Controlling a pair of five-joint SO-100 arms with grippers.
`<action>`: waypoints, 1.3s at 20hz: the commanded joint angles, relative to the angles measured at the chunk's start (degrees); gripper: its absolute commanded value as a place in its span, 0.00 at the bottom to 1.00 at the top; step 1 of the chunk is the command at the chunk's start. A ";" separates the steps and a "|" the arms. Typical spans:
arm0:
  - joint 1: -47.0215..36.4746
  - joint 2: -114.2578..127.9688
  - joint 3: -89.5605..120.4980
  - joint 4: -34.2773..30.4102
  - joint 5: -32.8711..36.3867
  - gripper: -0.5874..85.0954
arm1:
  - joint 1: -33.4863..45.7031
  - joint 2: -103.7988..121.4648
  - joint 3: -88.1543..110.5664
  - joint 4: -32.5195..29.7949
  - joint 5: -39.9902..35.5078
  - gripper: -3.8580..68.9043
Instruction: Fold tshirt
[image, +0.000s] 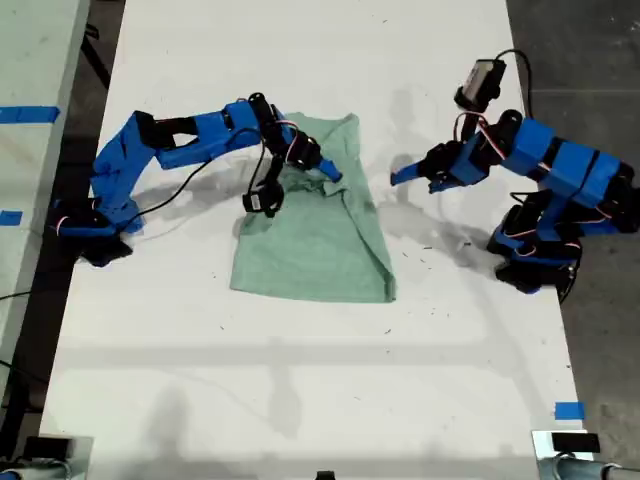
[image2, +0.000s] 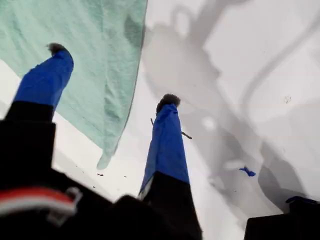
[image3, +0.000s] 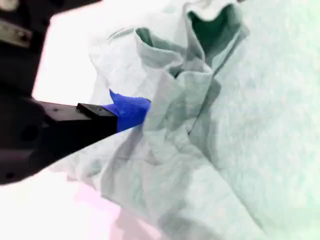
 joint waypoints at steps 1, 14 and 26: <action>-3.25 14.33 -1.93 10.02 -0.09 0.38 | -0.97 2.20 -0.26 -1.58 0.70 0.49; 8.70 65.48 57.30 14.24 -22.59 0.32 | -15.73 0.62 -2.99 1.76 5.01 0.49; 18.54 58.27 59.41 7.91 -31.11 0.29 | -30.06 -23.64 -0.79 -13.97 14.06 0.48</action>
